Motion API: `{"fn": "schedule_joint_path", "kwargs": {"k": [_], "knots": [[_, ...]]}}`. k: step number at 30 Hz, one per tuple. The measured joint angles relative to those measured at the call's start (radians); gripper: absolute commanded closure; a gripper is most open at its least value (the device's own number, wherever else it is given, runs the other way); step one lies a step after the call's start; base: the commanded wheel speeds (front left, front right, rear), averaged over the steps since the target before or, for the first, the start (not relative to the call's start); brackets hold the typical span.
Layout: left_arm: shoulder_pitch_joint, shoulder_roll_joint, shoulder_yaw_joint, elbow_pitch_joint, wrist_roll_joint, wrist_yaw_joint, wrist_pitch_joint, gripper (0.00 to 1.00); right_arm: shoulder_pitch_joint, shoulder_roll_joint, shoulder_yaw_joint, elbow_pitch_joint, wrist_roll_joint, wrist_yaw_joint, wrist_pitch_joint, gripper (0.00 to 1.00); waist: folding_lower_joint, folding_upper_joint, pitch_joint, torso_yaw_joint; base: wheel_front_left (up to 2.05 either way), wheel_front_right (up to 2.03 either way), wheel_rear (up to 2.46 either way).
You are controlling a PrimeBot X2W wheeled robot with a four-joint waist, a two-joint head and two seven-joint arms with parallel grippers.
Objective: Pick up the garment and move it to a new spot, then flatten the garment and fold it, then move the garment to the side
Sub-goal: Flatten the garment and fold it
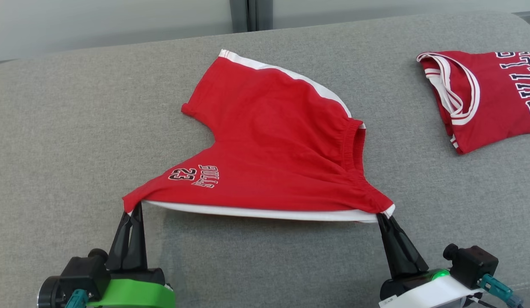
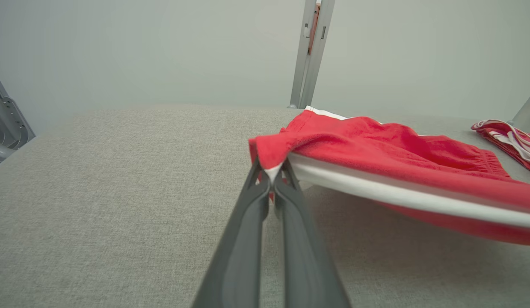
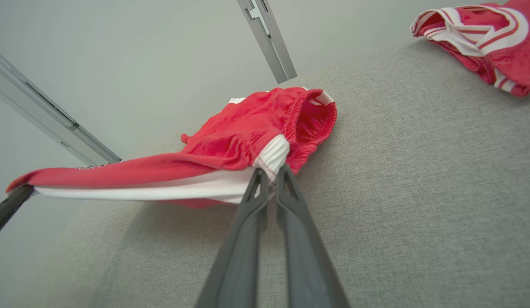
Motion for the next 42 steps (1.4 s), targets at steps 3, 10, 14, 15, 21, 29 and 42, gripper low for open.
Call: {"fn": "schedule_joint_path", "kwargs": {"k": [3, 10, 14, 15, 21, 29, 42], "knots": [[-0.013, 0.002, -0.006, -0.001, -0.001, -0.003, 0.003, 1.00, -0.008, 0.001, -0.007, -0.001, 0.002, 0.000, 0.015, 1.00, 0.0000, 0.0000, 0.003, -0.008, 0.00, 0.00, 0.00], [-0.245, 0.030, -0.026, 0.088, -0.010, -0.062, 0.043, 1.00, -0.148, 0.001, -0.016, 0.022, 0.030, 0.000, 0.044, 1.00, 0.0000, 0.0000, 0.054, -0.014, 0.00, 0.00, 0.00], [-0.444, 0.046, -0.038, 0.184, -0.017, -0.097, 0.071, 1.00, -0.293, 0.001, -0.028, 0.070, 0.053, -0.001, 0.048, 1.00, 0.0000, 0.0000, 0.112, -0.018, 0.00, 0.00, 0.00], [-0.501, 0.052, -0.045, 0.216, -0.016, -0.105, 0.078, 1.00, -0.337, 0.001, -0.030, 0.089, 0.057, -0.001, 0.046, 1.00, 0.0000, 0.0000, 0.132, -0.020, 0.00, 0.00, 0.00], [-0.795, 0.069, -0.092, 0.456, -0.017, -0.140, 0.136, 1.00, -0.543, 0.001, -0.033, 0.212, 0.086, -0.001, 0.055, 1.00, 0.0000, 0.0000, 0.240, -0.032, 0.00, 0.00, 0.00], [-1.090, 0.100, -0.154, 0.791, 0.001, -0.157, 0.109, 1.00, -0.734, 0.001, 0.020, 0.366, 0.179, -0.001, 0.028, 1.00, 0.0000, 0.0000, 0.352, -0.077, 0.00, 0.00, 0.00], [-1.287, 0.088, -0.205, 1.103, -0.044, -0.162, -0.008, 0.00, -0.834, 0.002, 0.156, 0.467, 0.180, -0.001, -0.063, 0.00, 0.0000, 0.0000, 0.428, -0.190, 0.00, 0.00, 0.00]]}}
